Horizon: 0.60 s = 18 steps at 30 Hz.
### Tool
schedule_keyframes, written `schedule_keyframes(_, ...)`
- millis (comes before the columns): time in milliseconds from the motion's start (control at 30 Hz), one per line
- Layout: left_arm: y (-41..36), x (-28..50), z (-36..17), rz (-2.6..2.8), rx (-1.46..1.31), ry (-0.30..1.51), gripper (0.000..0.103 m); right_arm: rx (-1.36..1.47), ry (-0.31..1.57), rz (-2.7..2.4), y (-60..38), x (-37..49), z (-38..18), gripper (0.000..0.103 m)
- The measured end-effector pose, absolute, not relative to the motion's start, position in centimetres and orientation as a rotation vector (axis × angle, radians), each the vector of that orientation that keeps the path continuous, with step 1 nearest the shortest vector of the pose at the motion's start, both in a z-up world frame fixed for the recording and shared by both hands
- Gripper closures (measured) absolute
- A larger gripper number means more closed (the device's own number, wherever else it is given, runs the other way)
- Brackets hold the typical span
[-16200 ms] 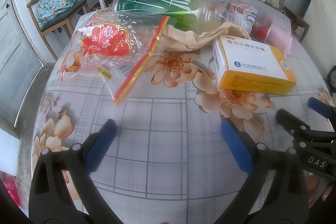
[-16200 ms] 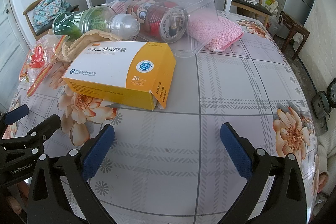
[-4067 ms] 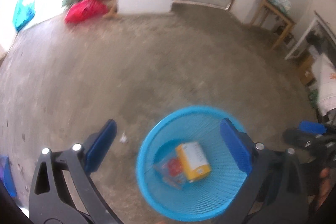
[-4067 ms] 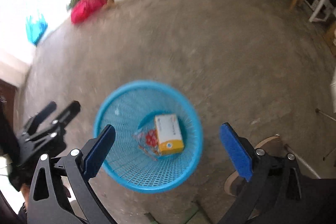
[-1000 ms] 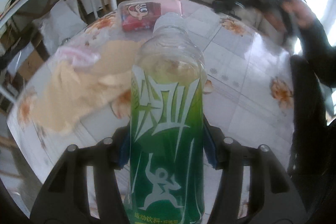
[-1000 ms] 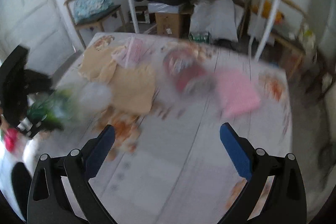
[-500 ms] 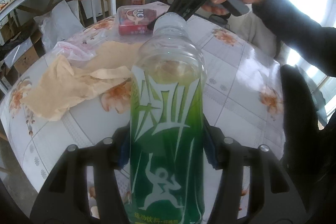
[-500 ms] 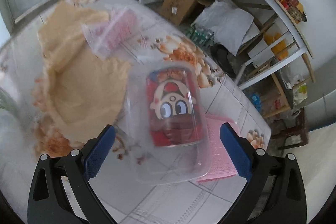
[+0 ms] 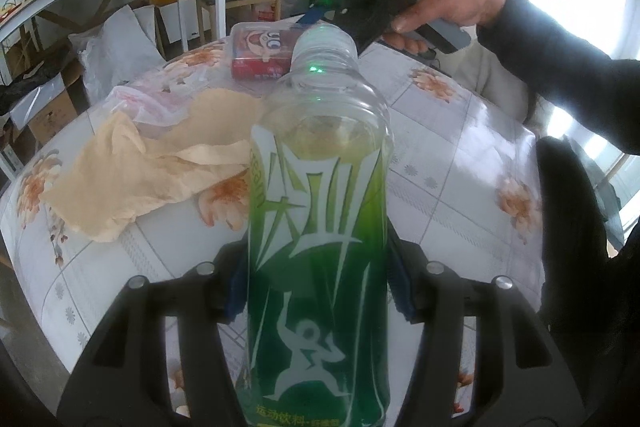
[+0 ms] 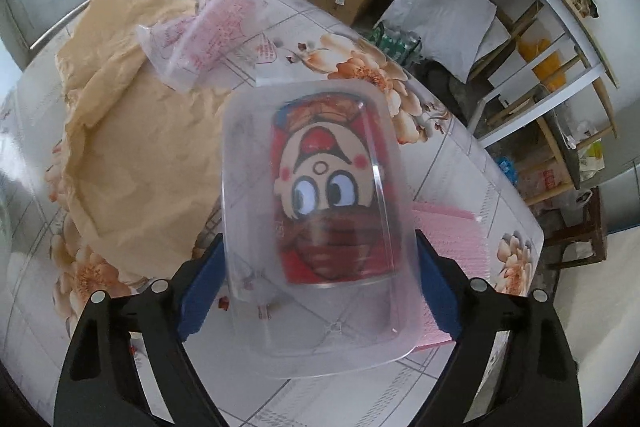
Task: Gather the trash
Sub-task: 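Lift the green bottle with the left tool while the right tool grasps the clear plastic container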
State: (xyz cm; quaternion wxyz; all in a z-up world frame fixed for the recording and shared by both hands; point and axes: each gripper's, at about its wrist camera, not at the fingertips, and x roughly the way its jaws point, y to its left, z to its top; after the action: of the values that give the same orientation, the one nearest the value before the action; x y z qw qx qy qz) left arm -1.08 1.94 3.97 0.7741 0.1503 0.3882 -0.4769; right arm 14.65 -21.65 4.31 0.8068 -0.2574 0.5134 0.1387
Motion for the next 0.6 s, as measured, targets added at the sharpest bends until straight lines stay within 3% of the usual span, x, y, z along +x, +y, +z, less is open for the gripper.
schedule_keyframes(600, 1.7, -1.6, 4.0, -0.996, 0.321, 0.832, 0.049, -0.410, 0.988, 0.305, -24.1, 11.0, 9.2, 0.019)
